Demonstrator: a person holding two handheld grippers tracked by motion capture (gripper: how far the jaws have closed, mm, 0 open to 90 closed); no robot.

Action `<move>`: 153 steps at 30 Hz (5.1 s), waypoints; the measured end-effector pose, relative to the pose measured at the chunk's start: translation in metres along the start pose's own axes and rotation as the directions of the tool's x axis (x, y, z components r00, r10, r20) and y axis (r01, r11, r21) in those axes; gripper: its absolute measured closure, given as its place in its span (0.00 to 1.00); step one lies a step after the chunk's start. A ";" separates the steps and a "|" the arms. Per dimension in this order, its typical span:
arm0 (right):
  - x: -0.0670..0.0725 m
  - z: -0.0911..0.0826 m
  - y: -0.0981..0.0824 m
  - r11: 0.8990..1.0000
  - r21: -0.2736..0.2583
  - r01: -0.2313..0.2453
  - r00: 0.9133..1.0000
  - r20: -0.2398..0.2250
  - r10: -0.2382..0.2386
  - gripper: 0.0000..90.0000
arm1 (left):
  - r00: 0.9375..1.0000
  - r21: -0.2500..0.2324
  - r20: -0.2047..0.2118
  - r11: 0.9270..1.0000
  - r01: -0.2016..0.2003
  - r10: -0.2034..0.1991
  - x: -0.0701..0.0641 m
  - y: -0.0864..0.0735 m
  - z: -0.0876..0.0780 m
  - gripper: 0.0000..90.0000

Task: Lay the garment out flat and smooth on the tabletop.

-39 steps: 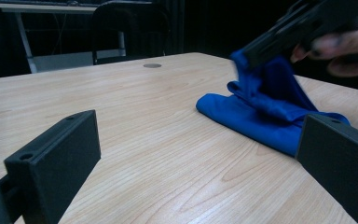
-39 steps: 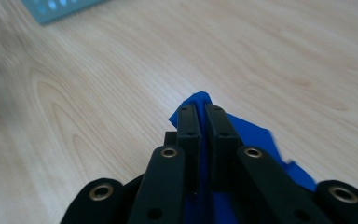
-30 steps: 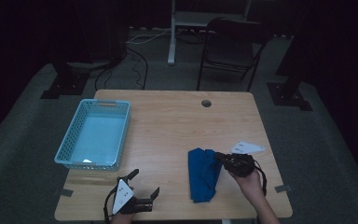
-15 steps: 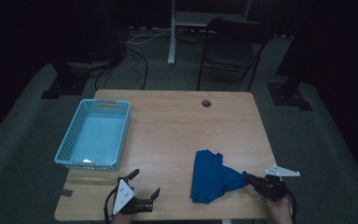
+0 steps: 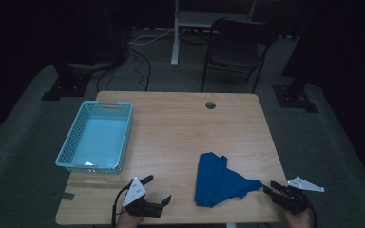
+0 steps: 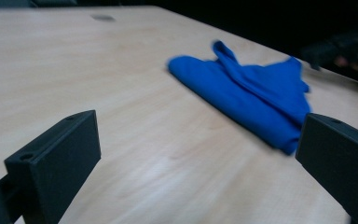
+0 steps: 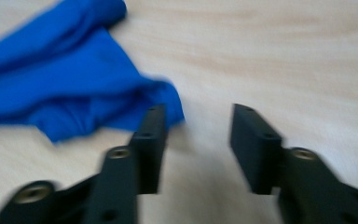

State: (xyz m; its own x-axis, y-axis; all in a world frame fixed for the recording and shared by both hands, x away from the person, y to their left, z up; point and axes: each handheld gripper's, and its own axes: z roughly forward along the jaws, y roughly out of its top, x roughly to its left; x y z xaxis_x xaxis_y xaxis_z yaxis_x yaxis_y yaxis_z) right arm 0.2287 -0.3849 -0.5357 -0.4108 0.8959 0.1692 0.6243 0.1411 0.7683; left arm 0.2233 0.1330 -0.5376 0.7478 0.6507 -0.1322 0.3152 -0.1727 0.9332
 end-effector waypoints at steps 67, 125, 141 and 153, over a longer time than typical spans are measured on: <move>0.003 0.029 0.007 0.984 -0.172 -0.035 0.979 -0.205 -0.001 0.15 | 0.982 0.233 -0.028 0.957 -0.174 0.186 -0.059 0.099 0.167 0.94; 0.149 0.065 0.040 0.905 0.042 0.424 0.818 -0.446 -0.363 0.47 | 0.986 0.483 0.062 0.859 -0.167 0.156 -0.025 0.031 0.096 0.00; 0.136 0.051 0.074 0.884 0.014 0.468 0.854 -0.263 -0.448 0.96 | 0.987 0.478 0.070 0.864 -0.162 0.146 -0.020 0.025 0.097 0.00; 0.072 0.070 0.165 0.958 -0.013 0.287 0.955 -0.071 -0.287 0.97 | 0.986 0.470 0.072 0.867 -0.165 0.149 -0.020 0.024 0.097 0.00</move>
State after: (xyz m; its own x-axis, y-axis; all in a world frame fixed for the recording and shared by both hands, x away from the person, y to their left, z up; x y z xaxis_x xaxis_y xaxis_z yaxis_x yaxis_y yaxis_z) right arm 0.3483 -0.2673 -0.4401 -0.6184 0.7857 -0.0150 0.4720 0.3867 0.7923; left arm 0.2724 0.0446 -0.5452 0.8265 0.5627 -0.0158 0.4246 -0.6046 0.6739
